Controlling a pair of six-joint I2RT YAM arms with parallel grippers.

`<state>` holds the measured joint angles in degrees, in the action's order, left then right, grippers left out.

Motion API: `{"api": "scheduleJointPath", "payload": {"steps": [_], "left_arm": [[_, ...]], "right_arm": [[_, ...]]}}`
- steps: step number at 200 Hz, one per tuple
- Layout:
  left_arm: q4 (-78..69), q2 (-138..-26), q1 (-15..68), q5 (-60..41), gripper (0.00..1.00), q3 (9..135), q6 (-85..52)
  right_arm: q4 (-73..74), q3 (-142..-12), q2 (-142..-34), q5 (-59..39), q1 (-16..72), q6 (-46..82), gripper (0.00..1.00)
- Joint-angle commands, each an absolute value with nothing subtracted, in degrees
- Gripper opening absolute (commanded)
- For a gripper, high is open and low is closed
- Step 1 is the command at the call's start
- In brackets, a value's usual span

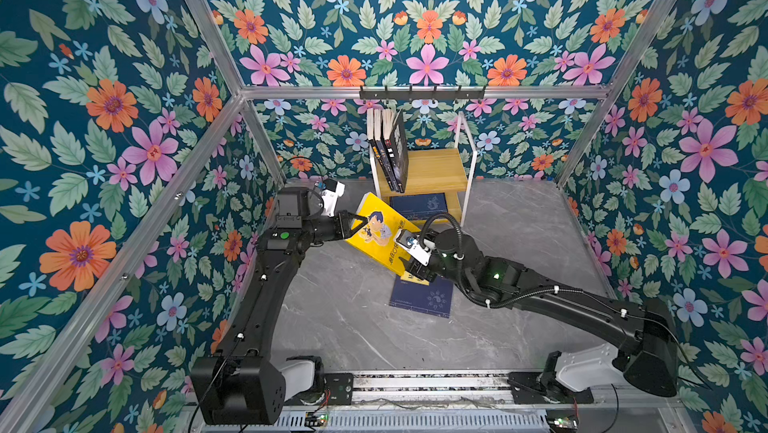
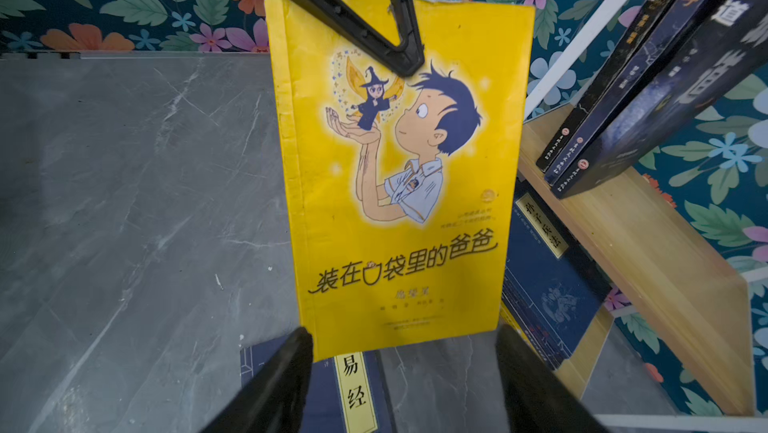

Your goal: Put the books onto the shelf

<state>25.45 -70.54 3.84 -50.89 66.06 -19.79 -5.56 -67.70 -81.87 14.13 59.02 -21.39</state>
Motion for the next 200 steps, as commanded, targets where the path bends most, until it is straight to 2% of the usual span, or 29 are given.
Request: {"api": "scheduleJointPath", "payload": {"steps": [1, 24, 100, 122, 129, 135, 150, 164, 174, 187, 200], "left_arm": [[17.7, -70.3, 3.1, -52.4, 0.0, 65.2, -27.6], [15.8, -70.2, 1.4, -52.9, 0.0, 64.3, -31.8], [9.8, -70.3, 0.2, -55.6, 0.0, 61.3, -40.1], [10.2, -70.2, 0.2, -55.7, 0.0, 61.5, -39.4], [10.0, -70.1, 0.2, -55.8, 0.0, 61.3, -39.5], [9.3, -70.1, 0.2, -55.8, 0.0, 60.8, -40.1], [8.5, -70.1, 0.2, -55.5, 0.0, 60.6, -40.6], [9.1, -69.9, 0.0, -55.2, 0.0, 60.7, -39.1], [9.1, -69.8, -0.1, -54.7, 0.1, 60.4, -38.2], [8.1, -70.0, -0.3, -54.0, 0.2, 59.8, -37.9], [8.1, -70.1, -0.6, -52.6, 0.37, 59.8, -37.0]], "right_arm": [[-1.8, -69.8, -85.4, 24.8, 61.7, -21.2, 0.71], [-1.1, -73.7, -90.4, 30.3, 64.1, -21.1, 0.72], [2.3, -85.0, -106.4, 36.5, 65.8, -24.3, 0.76], [6.8, -87.8, -110.9, 42.8, 65.8, -28.3, 0.77], [8.5, -88.0, -111.7, 44.2, 65.8, -29.3, 0.74], [10.3, -87.8, -112.1, 44.8, 65.8, -30.1, 0.67], [14.1, -87.5, -113.1, 46.8, 65.7, -32.5, 0.35], [13.2, -87.5, -112.9, 47.1, 65.7, -33.6, 0.17], [12.9, -86.0, -112.0, 46.7, 65.7, -33.2, 0.0], [15.2, -83.2, -110.2, 46.3, 65.6, -33.5, 0.0], [14.8, -81.5, -108.4, 46.1, 65.3, -32.5, 0.0]]}}
